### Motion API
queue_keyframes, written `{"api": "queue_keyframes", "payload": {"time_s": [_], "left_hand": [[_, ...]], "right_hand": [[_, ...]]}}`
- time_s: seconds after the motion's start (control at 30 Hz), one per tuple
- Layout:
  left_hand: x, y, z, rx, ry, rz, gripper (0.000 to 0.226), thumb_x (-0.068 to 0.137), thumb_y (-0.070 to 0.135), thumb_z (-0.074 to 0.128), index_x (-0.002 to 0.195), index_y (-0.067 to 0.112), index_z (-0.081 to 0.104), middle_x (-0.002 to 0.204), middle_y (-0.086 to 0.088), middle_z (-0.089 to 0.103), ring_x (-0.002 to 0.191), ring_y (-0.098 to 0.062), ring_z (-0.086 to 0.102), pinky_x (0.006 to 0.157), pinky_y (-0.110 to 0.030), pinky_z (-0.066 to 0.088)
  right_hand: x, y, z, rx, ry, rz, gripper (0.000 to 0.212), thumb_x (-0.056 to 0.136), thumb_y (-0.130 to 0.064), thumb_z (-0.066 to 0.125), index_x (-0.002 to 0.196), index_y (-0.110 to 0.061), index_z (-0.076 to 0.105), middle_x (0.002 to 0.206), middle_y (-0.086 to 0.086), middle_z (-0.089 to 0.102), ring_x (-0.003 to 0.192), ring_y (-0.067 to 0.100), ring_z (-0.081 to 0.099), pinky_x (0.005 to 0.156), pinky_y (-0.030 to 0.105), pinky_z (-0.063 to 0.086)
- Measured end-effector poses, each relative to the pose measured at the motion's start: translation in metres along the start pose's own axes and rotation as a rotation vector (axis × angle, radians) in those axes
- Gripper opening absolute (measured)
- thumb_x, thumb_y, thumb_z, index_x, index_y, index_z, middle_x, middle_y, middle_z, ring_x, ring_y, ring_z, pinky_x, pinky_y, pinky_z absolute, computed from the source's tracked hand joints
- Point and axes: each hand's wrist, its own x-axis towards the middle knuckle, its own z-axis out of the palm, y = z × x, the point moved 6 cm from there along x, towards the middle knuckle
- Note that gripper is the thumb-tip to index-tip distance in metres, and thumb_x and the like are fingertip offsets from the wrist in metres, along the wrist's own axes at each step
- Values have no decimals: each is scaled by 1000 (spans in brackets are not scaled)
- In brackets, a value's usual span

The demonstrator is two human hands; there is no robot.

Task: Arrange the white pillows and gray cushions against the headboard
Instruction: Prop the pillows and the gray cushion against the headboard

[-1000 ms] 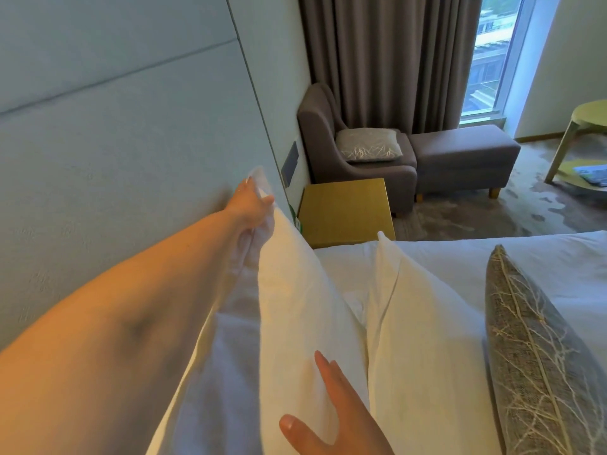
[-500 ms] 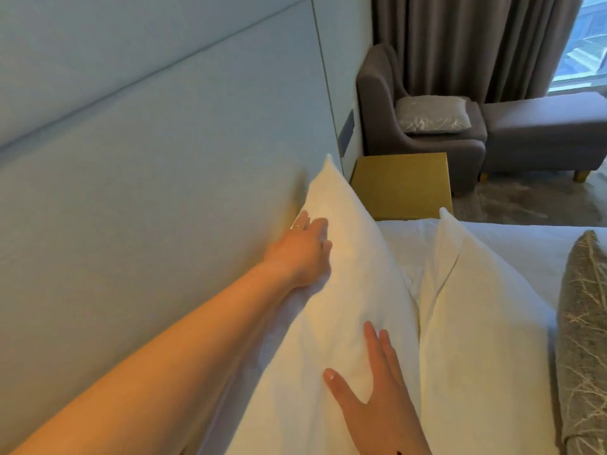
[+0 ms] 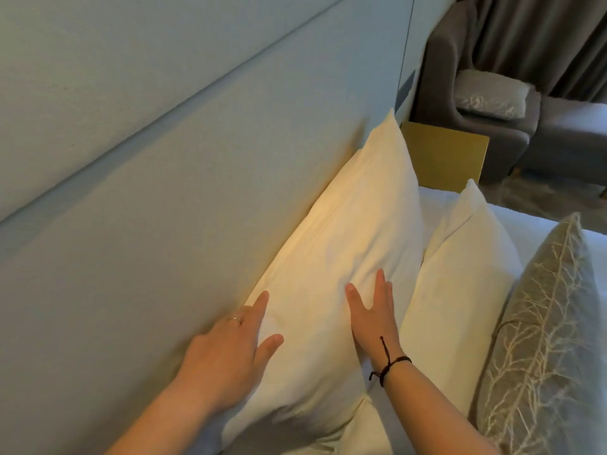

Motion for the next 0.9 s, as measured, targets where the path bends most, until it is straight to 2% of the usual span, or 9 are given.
{"api": "queue_keyframes", "payload": {"time_s": [0.07, 0.2, 0.27, 0.37, 0.47, 0.53, 0.67, 0.8, 0.9], "left_hand": [[-26, -14, 2, -96, -32, -47, 72, 87, 74, 15, 149, 43, -7, 135, 9, 56, 110, -16, 60, 90, -39, 53], [-69, -38, 9, -331, -86, -204, 62, 89, 72, 26, 144, 43, 24, 123, 4, 64, 103, -20, 62, 87, -41, 51], [-84, -46, 5, -390, -27, -264, 49, 93, 66, 24, 133, 41, 39, 115, 1, 67, 97, -24, 63, 83, -42, 52], [-101, -61, -6, -461, 181, -367, 36, 98, 52, 27, 107, 31, 55, 108, -5, 68, 95, -31, 61, 81, -41, 50], [-122, -71, -14, -328, 306, -445, 28, 96, 44, 42, 115, 29, 55, 107, -5, 70, 97, -32, 63, 74, -37, 48], [-134, -68, -17, -145, 346, -411, 29, 94, 39, 47, 122, 30, 50, 104, -2, 70, 92, -30, 65, 67, -35, 47], [-148, -51, -23, 52, 427, -289, 14, 96, 35, 46, 108, 30, 50, 85, 1, 67, 71, -28, 66, 52, -31, 43], [-158, -53, -22, 121, 285, -290, 27, 90, 28, 51, 116, 33, 48, 93, 3, 60, 79, -27, 66, 55, -30, 41], [-172, -64, -28, 210, 217, -339, 26, 88, 18, 49, 112, 28, 50, 83, 2, 42, 78, -29, 66, 55, -32, 38]], "right_hand": [[-15, -2, 6, 10, -6, 1, 79, 91, -62, 46, 153, -37, 4, 163, -8, -2, 147, 7, -3, 116, 33, 10], [-48, 3, 13, 22, -20, 26, 80, 90, -63, 48, 153, -36, 6, 163, -6, 1, 148, 12, 4, 116, 37, 14], [-63, 6, 17, 20, -34, 14, 82, 88, -64, 50, 153, -36, 7, 163, -7, 2, 148, 12, 4, 115, 37, 15], [-80, 10, 22, 12, -42, -14, 85, 86, -64, 53, 153, -32, 11, 162, -7, 7, 148, 14, 6, 116, 39, 18], [-93, 11, 25, 10, -27, -44, 83, 84, -64, 56, 150, -31, 19, 159, -5, 18, 145, 18, 19, 113, 40, 26], [-99, 10, 27, 7, -29, -70, 79, 84, -63, 57, 148, -31, 24, 157, -6, 23, 142, 18, 25, 110, 38, 29], [-111, 8, 32, -51, -57, -151, 76, 84, -63, 56, 147, -36, 24, 157, -7, 23, 143, 15, 23, 108, 34, 28], [-117, 12, 39, -113, -101, -164, 77, 86, -64, 54, 149, -41, 17, 161, -4, 12, 147, 15, 9, 113, 39, 23], [-119, 12, 46, -128, -151, -142, 81, 84, -68, 53, 150, -43, 13, 163, -2, 6, 148, 14, 1, 115, 39, 18]]}}
